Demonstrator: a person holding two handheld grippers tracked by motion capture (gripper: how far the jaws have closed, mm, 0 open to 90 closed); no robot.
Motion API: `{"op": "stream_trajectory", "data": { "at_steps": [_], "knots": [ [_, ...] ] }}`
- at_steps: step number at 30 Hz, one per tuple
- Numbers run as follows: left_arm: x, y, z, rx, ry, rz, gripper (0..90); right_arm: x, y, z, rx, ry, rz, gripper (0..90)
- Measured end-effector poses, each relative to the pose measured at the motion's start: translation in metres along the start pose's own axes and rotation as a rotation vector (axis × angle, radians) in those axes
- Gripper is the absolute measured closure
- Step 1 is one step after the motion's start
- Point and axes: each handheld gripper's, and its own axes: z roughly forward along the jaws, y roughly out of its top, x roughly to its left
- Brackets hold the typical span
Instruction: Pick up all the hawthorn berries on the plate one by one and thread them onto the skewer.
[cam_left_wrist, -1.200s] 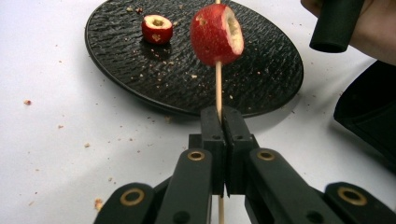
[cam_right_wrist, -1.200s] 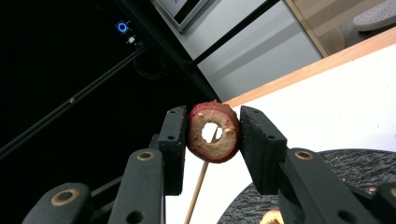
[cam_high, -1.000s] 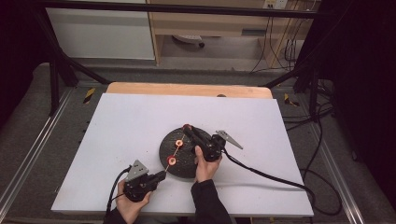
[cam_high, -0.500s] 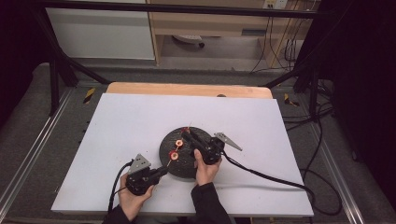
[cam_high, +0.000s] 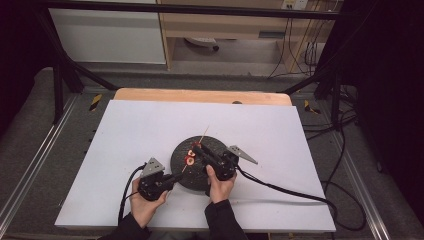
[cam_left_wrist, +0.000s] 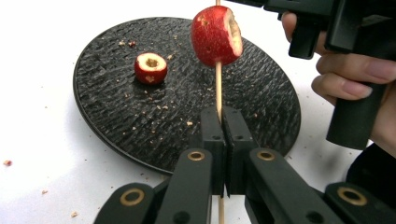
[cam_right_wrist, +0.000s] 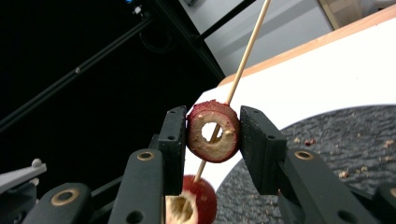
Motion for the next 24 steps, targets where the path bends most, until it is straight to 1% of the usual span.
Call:
{"op": "stream_trajectory", "data": {
  "at_steps": [3,4,9,14,17,18,21,24],
  "knots": [
    [0.001,0.0,0.001,0.0,0.003,0.006,88.6,0.001,-0.004,-0.001,0.021,0.0,0.001,63.2],
    [0.001,0.0,0.001,0.0,0.003,0.009,88.6,0.0,-0.006,-0.001,0.023,0.002,-0.008,63.2],
    [0.002,-0.002,0.003,0.009,0.001,0.015,88.6,0.0,-0.011,-0.002,0.043,0.002,-0.012,63.1],
    [0.003,-0.003,0.003,0.012,-0.002,0.013,88.6,0.0,-0.012,-0.002,0.063,0.003,-0.022,62.9],
    [0.004,-0.004,0.003,0.01,-0.005,0.02,88.6,-0.001,-0.011,-0.002,0.076,0.002,-0.035,62.0],
    [0.004,-0.004,0.002,0.013,-0.003,0.021,88.6,0.0,-0.01,-0.002,0.081,0.001,-0.032,61.3],
    [0.007,-0.005,-0.002,0.013,0.001,0.023,88.6,0.0,-0.006,-0.005,0.089,-0.008,-0.055,52.4],
    [0.012,-0.007,-0.005,0.015,0.005,0.024,88.6,-0.004,0.001,-0.011,0.104,-0.03,-0.086,43.7]
  ]
}}
